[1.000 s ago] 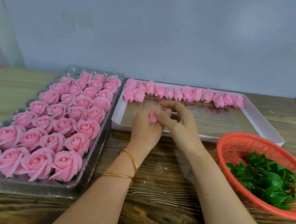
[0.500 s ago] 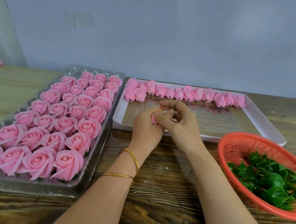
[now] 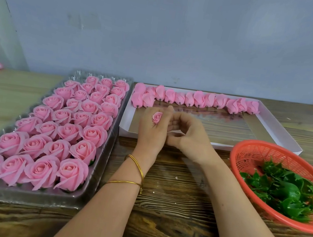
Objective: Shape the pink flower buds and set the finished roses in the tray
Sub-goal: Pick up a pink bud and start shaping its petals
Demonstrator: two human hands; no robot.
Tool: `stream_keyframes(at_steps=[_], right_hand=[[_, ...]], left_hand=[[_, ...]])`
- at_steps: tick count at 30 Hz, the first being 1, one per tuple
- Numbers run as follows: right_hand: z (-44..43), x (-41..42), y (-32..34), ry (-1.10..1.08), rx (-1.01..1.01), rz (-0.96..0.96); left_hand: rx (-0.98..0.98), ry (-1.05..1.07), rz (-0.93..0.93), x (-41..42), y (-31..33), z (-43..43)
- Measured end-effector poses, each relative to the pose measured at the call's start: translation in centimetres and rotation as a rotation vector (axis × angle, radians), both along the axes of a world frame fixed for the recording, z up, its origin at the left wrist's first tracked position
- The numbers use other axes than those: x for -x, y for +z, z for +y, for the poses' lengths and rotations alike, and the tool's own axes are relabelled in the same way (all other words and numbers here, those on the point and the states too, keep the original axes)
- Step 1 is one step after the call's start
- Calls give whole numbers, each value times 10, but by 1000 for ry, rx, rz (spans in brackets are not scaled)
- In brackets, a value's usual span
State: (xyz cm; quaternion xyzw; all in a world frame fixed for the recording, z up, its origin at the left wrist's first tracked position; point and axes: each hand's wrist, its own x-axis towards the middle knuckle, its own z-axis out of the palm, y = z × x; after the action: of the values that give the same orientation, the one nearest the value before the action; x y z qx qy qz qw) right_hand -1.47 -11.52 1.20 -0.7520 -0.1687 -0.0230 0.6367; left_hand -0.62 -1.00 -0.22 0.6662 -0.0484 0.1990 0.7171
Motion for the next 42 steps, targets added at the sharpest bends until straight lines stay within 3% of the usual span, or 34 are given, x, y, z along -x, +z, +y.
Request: stream_keyframes(at_steps=[5,12,22,31,42], right_hand=[[6,-2,-9,-29,20,-32],[3,-5,-9,-53,74,-78],[-2,-4,-7,58,57,2],[1,-3,-8,10,32,4],[2,-5,-10,-11,62,-85]], left_hand=[[102,-75,22,2,1,-2],[67,-133,18,4,2,-1],[71,-179,41,0,2,1],[152,-159,84,-4,-3,-2],[65,-201,29,2,2,1]])
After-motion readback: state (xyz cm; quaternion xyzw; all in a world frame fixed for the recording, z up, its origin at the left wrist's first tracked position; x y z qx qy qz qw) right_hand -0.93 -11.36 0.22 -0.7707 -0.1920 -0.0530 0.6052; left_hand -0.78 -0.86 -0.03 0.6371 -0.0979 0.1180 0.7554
